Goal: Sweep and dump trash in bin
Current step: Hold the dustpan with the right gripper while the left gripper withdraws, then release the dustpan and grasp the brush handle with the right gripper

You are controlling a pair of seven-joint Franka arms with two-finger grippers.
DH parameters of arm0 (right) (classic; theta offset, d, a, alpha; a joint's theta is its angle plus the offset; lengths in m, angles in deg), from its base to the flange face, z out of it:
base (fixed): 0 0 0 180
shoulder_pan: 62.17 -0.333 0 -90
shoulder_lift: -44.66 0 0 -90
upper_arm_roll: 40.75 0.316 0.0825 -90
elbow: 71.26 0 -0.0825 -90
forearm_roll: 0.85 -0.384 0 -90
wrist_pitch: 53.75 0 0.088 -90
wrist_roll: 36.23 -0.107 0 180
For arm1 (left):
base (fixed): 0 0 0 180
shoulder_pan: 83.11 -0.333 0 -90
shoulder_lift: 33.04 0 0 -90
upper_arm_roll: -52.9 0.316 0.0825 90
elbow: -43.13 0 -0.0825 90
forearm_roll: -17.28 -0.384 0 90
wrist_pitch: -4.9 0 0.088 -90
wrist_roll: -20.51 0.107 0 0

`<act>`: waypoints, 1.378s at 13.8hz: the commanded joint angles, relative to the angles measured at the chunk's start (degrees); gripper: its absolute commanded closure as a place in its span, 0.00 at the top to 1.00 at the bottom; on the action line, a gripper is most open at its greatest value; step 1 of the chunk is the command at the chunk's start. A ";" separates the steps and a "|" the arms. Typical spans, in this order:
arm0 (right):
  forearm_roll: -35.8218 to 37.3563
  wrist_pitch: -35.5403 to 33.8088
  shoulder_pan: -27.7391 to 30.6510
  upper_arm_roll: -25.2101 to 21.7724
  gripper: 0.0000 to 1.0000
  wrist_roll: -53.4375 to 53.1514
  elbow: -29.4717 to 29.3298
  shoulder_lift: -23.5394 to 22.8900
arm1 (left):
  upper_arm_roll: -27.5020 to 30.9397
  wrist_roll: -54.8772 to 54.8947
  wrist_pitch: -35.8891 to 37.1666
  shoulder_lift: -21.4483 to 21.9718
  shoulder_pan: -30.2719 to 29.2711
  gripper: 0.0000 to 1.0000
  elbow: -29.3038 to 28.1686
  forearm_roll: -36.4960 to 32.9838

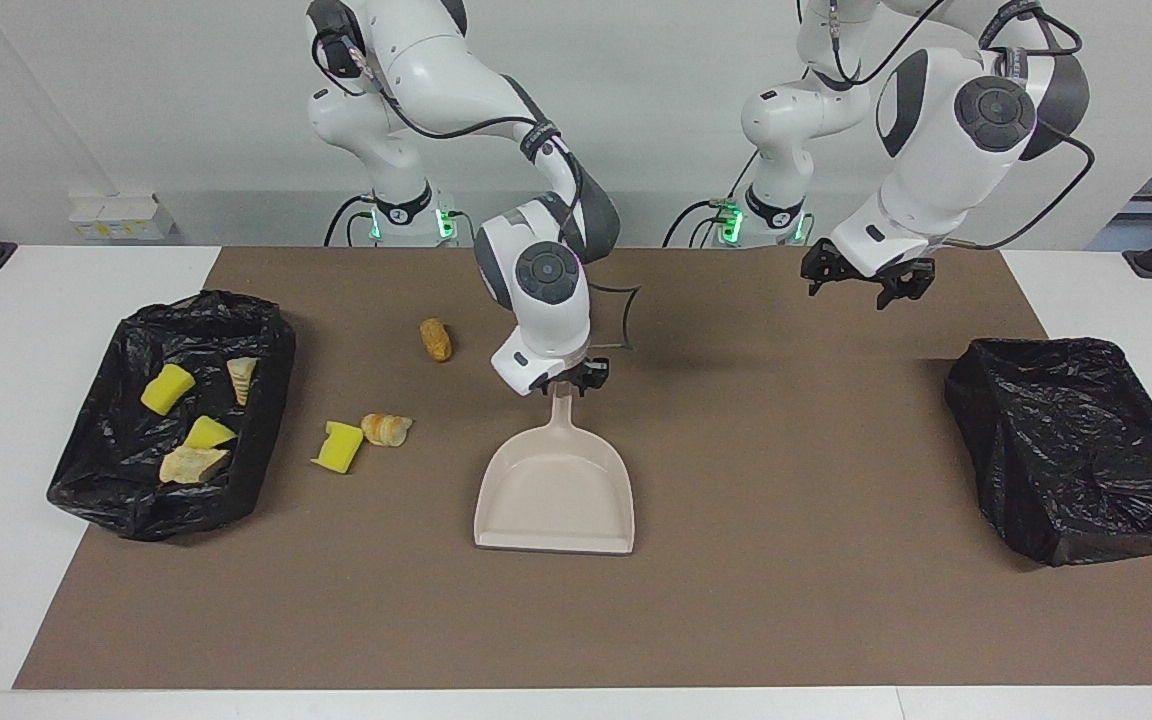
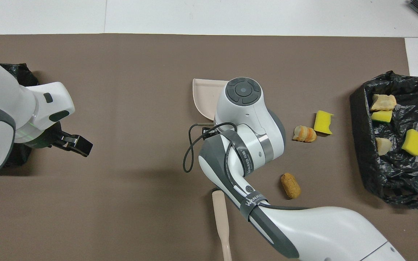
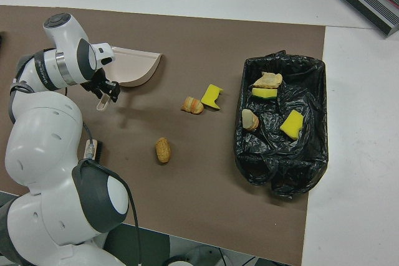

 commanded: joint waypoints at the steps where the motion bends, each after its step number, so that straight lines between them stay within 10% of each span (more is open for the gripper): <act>1: -1.23 -0.94 0.82 0.19 1.00 1.27 -0.45 1.29 | 0.30 -0.31 -1.70 1.53 0.30 1.00 -2.04 1.36; 10: -2.72 -6.39 -5.58 0.19 1.00 -0.48 20.70 22.11 | 0.30 -2.16 -6.28 1.36 1.71 1.00 -4.85 1.37; 19: -8.17 4.22 -18.84 0.19 1.00 -9.95 42.17 34.09 | 0.30 -2.16 -7.95 1.53 1.80 1.00 -7.75 1.45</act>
